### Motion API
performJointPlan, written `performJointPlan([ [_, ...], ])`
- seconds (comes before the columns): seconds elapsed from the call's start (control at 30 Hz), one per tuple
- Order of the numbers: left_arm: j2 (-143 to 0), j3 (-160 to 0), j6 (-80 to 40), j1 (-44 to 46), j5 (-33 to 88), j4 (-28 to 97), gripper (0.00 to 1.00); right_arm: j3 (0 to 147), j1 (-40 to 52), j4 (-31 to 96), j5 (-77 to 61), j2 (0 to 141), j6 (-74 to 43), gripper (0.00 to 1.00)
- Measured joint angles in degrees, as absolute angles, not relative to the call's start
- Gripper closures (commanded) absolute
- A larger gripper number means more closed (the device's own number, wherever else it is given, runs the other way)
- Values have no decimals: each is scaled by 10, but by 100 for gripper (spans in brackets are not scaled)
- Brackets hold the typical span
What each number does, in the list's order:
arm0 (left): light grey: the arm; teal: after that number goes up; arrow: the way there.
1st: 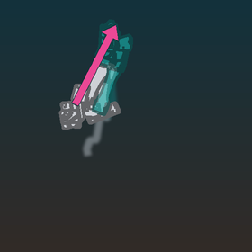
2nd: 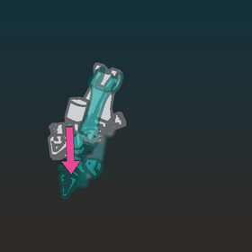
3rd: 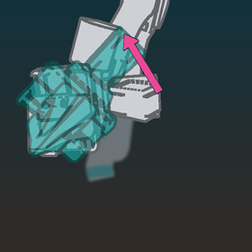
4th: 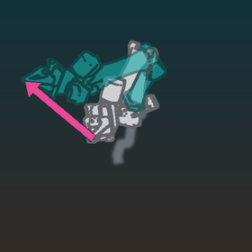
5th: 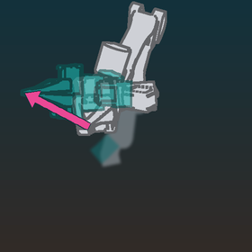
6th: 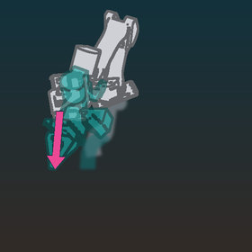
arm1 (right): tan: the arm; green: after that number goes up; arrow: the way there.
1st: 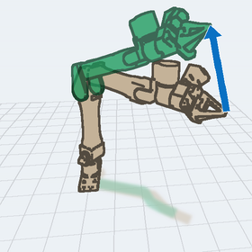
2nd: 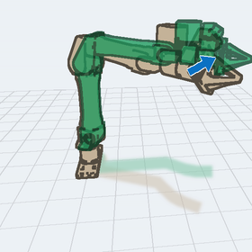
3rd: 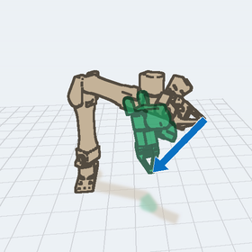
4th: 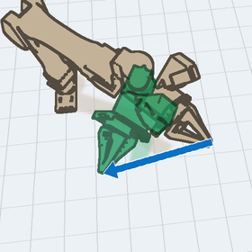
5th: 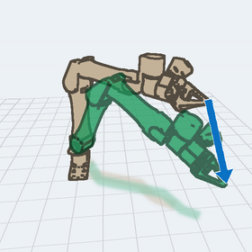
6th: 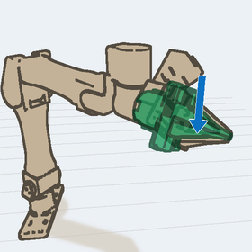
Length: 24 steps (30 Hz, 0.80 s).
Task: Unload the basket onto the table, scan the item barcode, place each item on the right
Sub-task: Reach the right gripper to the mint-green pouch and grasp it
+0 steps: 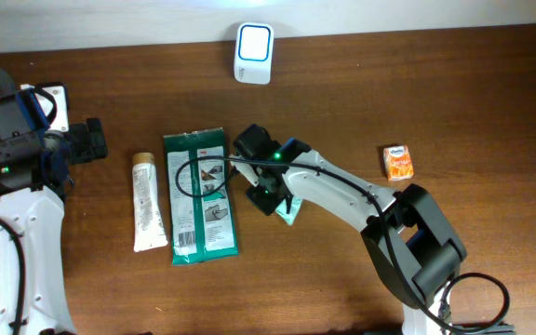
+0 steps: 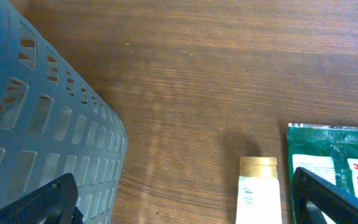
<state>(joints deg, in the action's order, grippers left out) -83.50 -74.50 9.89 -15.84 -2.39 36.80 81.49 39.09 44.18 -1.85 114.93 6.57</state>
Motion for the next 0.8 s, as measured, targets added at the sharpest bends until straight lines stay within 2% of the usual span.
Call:
performJointPlan([
  [0.3, -835, -745, 99, -158, -24, 368, 1, 813, 372, 542, -15, 1149, -11, 96],
  [0.5, -835, -745, 99, -158, -24, 368, 1, 812, 288, 600, -15, 1149, -63, 96],
  [0.63, -835, -745, 99, -158, -24, 368, 1, 818, 236, 612, -70, 1149, -43, 96],
  [0.67, -835, -745, 99, -158, -24, 368, 1, 822, 232, 617, -85, 1147, -38, 92],
  [0.7, -835, -745, 99, -158, -24, 368, 1, 827, 226, 622, -101, 1142, -31, 81],
  [0.8, -835, -745, 99, -158, -24, 368, 1, 852, 204, 630, -141, 1103, -19, 33],
])
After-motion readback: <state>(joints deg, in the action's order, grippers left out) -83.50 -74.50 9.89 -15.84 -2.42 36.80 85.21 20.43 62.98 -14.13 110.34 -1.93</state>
